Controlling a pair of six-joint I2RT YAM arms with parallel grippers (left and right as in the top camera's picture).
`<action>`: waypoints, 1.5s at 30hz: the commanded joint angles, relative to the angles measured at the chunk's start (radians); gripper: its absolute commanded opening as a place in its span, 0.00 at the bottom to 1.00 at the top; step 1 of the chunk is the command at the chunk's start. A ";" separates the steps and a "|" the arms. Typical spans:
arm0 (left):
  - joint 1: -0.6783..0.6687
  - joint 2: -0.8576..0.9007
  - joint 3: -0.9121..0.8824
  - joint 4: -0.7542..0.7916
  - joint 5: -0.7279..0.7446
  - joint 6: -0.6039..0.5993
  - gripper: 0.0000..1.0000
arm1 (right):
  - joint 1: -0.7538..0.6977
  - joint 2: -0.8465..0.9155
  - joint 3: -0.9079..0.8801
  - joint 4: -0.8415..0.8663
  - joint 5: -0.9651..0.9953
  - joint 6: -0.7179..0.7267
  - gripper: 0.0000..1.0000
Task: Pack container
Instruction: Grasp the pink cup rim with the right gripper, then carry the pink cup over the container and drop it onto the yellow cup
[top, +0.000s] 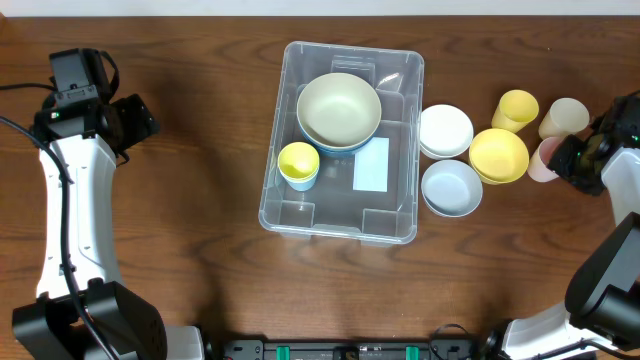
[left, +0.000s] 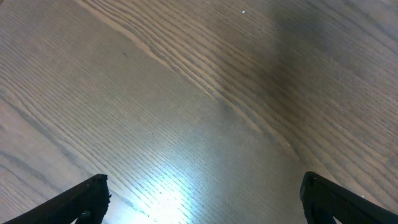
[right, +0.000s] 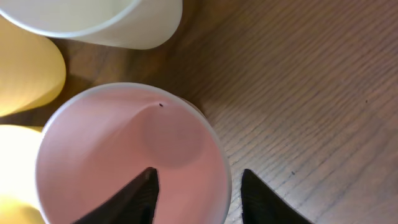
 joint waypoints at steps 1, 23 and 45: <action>0.003 -0.022 0.026 0.001 -0.012 0.009 0.98 | -0.007 0.006 -0.006 0.003 -0.007 0.002 0.29; 0.003 -0.022 0.026 0.001 -0.012 0.009 0.98 | 0.185 -0.465 0.060 -0.169 0.001 -0.037 0.01; 0.003 -0.022 0.026 0.001 -0.012 0.009 0.98 | 1.106 -0.243 0.103 0.175 0.035 -0.138 0.01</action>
